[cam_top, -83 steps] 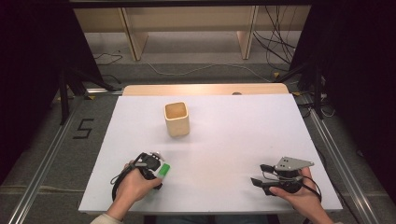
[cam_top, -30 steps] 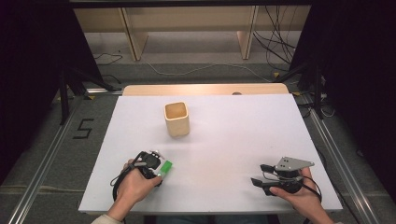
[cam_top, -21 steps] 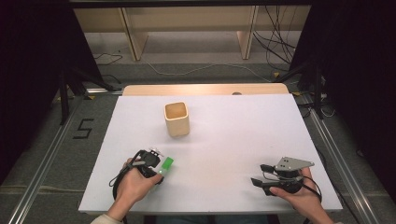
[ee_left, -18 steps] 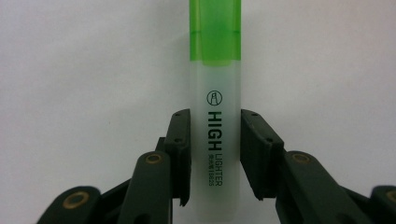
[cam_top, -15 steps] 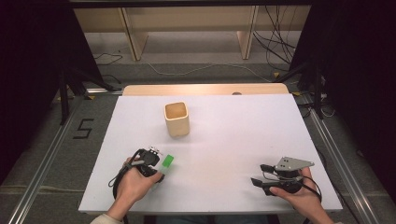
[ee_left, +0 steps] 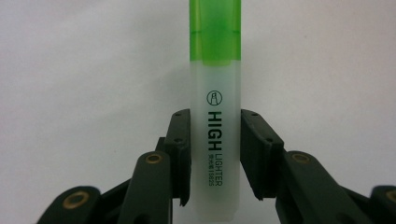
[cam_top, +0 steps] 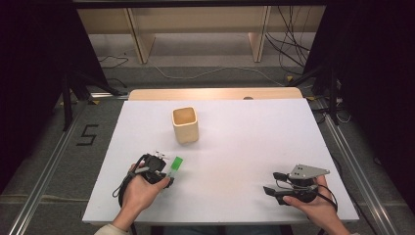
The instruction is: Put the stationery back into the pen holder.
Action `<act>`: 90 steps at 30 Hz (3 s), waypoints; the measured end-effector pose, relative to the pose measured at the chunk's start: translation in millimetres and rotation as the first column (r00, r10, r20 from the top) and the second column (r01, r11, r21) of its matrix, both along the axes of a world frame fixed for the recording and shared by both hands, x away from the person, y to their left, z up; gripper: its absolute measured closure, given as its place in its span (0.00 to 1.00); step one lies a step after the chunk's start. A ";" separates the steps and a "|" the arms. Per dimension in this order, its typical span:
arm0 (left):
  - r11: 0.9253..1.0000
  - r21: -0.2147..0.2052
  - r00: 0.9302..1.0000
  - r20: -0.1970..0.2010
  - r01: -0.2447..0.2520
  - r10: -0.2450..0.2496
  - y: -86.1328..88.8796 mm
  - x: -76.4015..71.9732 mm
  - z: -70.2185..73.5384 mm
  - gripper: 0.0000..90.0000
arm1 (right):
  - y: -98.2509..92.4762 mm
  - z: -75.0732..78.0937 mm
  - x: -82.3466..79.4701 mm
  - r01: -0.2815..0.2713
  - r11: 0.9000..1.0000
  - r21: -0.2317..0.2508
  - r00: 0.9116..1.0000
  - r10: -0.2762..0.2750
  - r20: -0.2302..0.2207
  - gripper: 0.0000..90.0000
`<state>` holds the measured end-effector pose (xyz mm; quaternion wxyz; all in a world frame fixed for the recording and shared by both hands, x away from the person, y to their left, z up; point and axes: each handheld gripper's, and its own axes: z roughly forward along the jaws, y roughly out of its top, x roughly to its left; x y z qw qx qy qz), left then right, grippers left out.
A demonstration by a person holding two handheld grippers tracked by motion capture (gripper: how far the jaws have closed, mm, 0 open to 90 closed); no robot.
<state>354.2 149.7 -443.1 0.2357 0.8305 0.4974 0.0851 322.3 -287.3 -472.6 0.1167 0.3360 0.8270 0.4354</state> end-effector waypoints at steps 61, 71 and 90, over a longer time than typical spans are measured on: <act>0.991 -0.131 0.937 0.341 -0.032 0.076 1.8 12.9 9.6 0.74 | 0.5 -0.2 -0.1 0.001 1.000 0.001 1.000 -0.001 0.000 0.37; 0.990 -0.136 0.930 0.361 -0.025 0.073 -4.5 17.7 12.9 0.74 | 0.5 -0.2 -0.1 0.000 1.000 0.002 1.000 0.000 0.000 0.37; 0.991 -0.133 0.916 0.396 -0.018 0.070 -12.0 27.2 23.4 0.74 | 0.2 -0.1 -0.1 0.000 1.000 0.001 1.000 0.000 0.000 0.37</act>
